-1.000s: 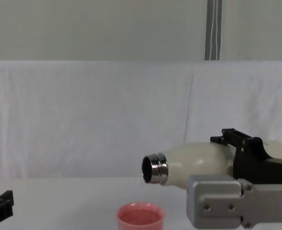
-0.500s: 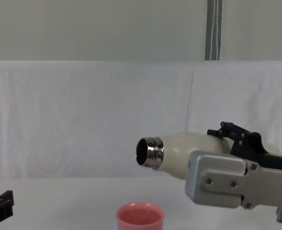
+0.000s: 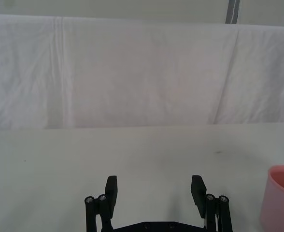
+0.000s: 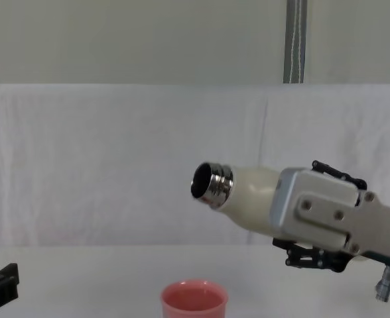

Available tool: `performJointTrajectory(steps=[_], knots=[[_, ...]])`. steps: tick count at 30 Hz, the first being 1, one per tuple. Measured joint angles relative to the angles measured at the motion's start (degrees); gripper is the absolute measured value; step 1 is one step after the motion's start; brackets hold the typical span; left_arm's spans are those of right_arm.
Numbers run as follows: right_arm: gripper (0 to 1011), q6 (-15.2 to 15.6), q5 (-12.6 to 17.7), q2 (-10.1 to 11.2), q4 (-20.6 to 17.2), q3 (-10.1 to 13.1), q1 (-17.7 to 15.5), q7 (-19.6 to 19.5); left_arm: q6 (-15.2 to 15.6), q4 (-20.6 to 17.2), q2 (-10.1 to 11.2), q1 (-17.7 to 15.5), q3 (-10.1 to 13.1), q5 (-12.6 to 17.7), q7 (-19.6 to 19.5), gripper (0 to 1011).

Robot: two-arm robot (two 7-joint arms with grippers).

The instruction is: Grasp the thermos with one hand and pour water into the cup lid.

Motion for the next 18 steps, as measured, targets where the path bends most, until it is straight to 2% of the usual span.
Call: performJointTrajectory(steps=[4, 7, 10, 12, 15, 17, 18], knots=[[950, -1.09, 3.18, -0.84, 0.3, 1.34, -0.58, -0.15, 0.0, 0.0, 0.0, 0.0, 0.0, 0.0, 0.0, 1001], [950, -2.23, 7.06, -1.9, 0.6, 3.02, -1.31, -0.16, 0.0, 0.0, 0.0, 0.0, 0.0, 0.0, 0.0, 1001], [950, -2.72, 8.76, -2.33, 0.69, 3.86, -1.67, -0.16, 0.0, 0.0, 0.0, 0.0, 0.0, 0.0, 0.0, 1001], [950, -3.73, 12.58, -3.24, 0.91, 5.58, -2.41, -0.1, 0.0, 0.0, 0.0, 0.0, 0.0, 0.0, 0.0, 1001], [950, -4.42, 15.16, -3.91, 1.06, 6.78, -2.89, 0.19, 0.0, 0.0, 0.0, 0.0, 0.0, 0.0, 0.0, 1001], [950, -5.27, 18.35, -4.71, 1.25, 8.17, -3.5, 0.69, 0.0, 0.0, 0.0, 0.0, 0.0, 0.0, 0.0, 1001], [950, -5.27, 18.35, -4.71, 1.25, 8.17, -3.5, 0.69, 0.0, 0.0, 0.0, 0.0, 0.0, 0.0, 0.0, 1001]])
